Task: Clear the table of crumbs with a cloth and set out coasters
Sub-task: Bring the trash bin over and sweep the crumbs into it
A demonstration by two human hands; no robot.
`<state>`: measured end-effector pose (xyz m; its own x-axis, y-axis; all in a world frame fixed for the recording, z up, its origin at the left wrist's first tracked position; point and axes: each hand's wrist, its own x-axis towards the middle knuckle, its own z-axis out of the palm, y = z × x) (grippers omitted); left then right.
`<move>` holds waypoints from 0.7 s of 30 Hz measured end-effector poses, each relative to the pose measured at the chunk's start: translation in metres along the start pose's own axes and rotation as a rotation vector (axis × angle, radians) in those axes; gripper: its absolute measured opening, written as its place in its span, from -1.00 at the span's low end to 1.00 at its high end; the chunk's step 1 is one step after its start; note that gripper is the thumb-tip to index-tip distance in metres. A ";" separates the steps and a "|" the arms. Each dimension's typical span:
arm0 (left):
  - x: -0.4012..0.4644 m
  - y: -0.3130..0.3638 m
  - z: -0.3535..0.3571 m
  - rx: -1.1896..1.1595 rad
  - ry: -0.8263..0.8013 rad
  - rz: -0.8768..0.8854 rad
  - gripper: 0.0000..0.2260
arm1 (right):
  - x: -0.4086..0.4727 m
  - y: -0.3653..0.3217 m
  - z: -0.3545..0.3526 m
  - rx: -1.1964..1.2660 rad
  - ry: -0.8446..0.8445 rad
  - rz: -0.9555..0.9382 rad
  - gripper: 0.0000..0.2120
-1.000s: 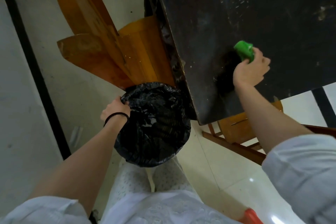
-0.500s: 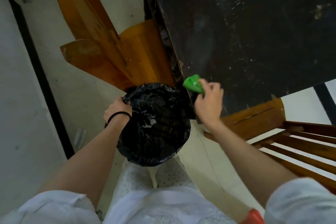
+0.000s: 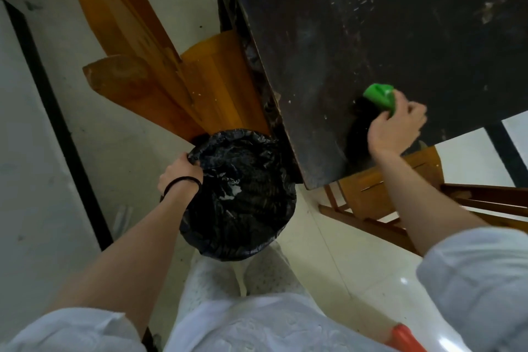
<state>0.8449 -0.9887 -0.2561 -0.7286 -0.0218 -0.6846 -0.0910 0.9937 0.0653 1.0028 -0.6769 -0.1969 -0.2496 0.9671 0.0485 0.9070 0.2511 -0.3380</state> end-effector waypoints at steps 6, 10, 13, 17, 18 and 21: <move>-0.006 -0.004 0.003 -0.034 0.013 0.005 -0.79 | -0.015 -0.002 0.013 -0.135 -0.069 0.087 -0.57; -0.010 -0.005 0.002 -0.033 0.011 0.002 -0.77 | -0.116 -0.019 0.013 0.009 -0.235 -0.253 -0.56; -0.009 -0.004 0.001 -0.023 -0.001 0.021 -0.77 | -0.168 -0.026 0.009 0.191 -0.486 -0.524 -0.60; -0.010 -0.003 -0.002 -0.028 -0.009 0.033 -0.77 | -0.120 -0.015 0.001 0.208 -0.344 -0.420 -0.57; -0.011 -0.003 -0.002 -0.029 -0.010 0.036 -0.77 | -0.098 -0.010 -0.001 0.177 -0.273 -0.348 -0.56; -0.012 -0.005 0.000 -0.030 -0.001 0.032 -0.76 | -0.042 -0.003 -0.004 0.132 -0.132 -0.036 -0.59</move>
<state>0.8539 -0.9931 -0.2483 -0.7310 0.0097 -0.6823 -0.0882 0.9902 0.1086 1.0115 -0.7179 -0.1945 -0.3317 0.9416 -0.0579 0.8463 0.2699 -0.4593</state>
